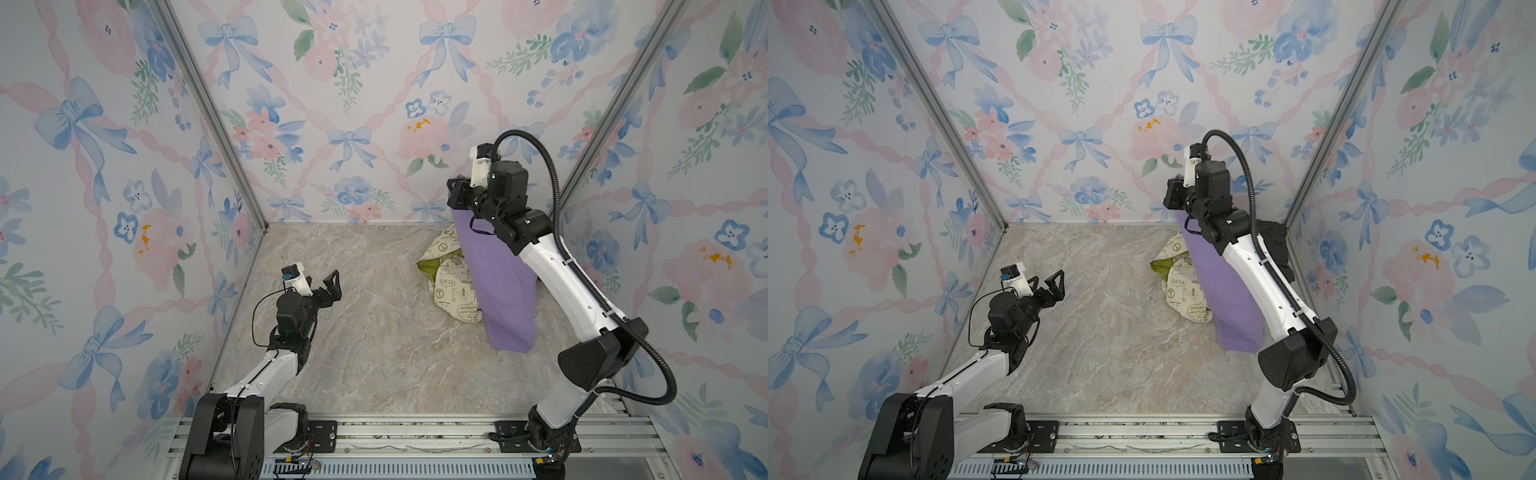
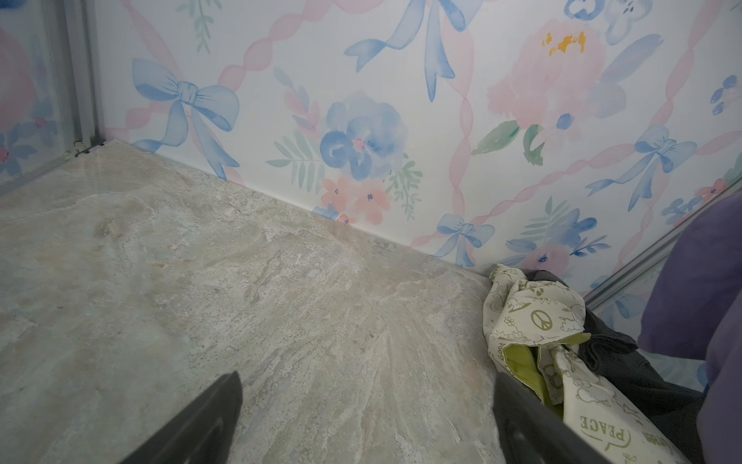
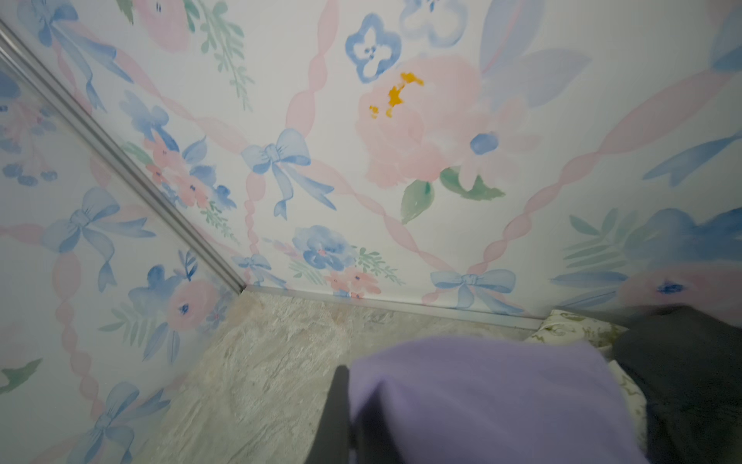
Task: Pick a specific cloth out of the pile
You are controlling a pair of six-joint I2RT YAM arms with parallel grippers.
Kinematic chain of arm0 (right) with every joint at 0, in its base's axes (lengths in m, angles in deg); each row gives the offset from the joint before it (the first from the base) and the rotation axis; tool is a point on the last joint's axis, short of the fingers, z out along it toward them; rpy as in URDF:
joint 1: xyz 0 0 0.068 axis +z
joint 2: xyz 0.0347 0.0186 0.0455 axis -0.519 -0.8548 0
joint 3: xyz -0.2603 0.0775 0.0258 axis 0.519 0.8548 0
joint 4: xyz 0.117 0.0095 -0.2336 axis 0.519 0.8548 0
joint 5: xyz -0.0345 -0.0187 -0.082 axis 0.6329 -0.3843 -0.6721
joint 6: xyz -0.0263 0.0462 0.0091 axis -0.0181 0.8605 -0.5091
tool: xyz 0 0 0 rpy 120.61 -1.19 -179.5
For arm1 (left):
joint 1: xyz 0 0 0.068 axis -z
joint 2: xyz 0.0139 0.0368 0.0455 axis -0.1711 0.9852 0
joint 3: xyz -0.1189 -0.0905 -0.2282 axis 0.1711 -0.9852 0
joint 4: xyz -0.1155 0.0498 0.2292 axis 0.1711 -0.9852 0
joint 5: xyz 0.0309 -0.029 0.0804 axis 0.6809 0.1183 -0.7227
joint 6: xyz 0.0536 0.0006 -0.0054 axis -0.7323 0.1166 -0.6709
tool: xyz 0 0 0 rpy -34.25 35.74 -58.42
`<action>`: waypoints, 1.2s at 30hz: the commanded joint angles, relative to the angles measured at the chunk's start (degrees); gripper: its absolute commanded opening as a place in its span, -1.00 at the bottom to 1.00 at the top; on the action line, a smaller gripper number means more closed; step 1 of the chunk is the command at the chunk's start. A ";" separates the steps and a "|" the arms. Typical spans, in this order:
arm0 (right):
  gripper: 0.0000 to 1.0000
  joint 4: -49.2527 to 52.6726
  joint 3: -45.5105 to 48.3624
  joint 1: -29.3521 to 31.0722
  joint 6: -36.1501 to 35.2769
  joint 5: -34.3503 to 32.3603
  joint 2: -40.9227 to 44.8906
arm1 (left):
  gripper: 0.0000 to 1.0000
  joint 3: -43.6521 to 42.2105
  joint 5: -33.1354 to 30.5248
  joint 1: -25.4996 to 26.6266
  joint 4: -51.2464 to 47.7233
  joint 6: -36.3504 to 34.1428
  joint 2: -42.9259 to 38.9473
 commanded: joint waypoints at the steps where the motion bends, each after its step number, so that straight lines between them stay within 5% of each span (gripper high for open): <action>1: -0.90 6.35 -2.17 5.38 -3.22 5.92 -2.91 | 0.96 0.84 0.24 -0.03 0.69 0.94 -0.53; 2: -0.82 7.77 -2.47 6.83 -4.27 6.12 -3.75 | 0.96 0.84 0.37 0.01 0.68 0.97 -0.49; 7: 0.38 17.15 -7.77 11.68 -9.84 7.82 -8.61 | 0.96 1.18 1.20 0.96 0.67 -0.15 -0.77; 9: 0.56 22.15 -12.10 11.93 -11.32 7.39 -10.66 | 0.96 1.34 0.88 1.34 0.66 -0.75 -0.83; 13: 0.63 27.14 -17.22 10.74 -12.48 5.11 -12.34 | 0.96 2.08 0.76 2.21 0.73 -1.36 -0.08; 21: 0.79 24.63 -12.68 8.47 -14.82 -0.61 -7.29 | 0.96 3.95 2.97 4.11 0.72 -3.59 1.61; 29: 0.86 15.85 2.51 3.34 -9.90 -5.18 3.55 | 0.96 8.48 9.71 8.77 0.58 -10.53 4.62; 36: 0.94 9.59 17.28 -5.81 1.42 -6.95 15.14 | 0.93 16.43 15.98 16.23 -0.87 -15.40 12.20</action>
